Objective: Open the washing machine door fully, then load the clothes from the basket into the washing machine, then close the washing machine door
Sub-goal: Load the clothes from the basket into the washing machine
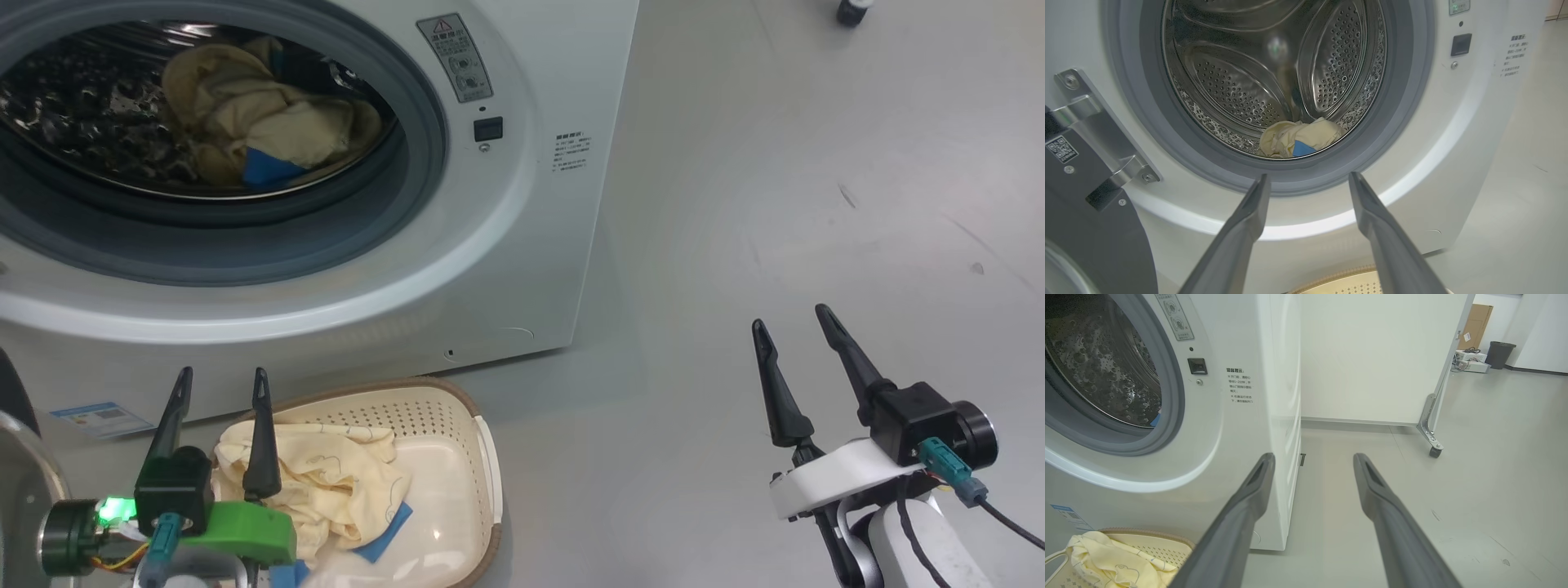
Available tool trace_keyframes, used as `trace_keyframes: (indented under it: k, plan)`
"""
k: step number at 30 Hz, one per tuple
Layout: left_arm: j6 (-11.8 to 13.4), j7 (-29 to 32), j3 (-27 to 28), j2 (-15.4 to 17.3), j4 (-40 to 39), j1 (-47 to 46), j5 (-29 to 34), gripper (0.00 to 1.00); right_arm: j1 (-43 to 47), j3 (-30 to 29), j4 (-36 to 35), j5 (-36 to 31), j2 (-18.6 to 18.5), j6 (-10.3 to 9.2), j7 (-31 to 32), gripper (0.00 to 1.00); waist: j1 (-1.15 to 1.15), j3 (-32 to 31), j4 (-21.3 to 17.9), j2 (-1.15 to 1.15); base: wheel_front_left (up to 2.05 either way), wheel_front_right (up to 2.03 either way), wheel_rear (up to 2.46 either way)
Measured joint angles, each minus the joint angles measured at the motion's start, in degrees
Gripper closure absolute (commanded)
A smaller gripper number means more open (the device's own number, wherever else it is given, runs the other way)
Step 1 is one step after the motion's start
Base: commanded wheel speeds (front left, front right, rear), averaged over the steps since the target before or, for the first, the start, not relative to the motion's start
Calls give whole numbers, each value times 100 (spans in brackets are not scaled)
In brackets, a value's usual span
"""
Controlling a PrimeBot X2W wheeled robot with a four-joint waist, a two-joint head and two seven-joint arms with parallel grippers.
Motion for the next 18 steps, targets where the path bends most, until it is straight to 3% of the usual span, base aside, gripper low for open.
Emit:
trace_keyframes:
  k: [18]
  plan:
    - [-69, 0, -94, 10, -450, 844, 14, 0, 629, 29, -9, -44, 112, -54, 0, 0, 0, -978, 366, 0, 0, 0, 0]
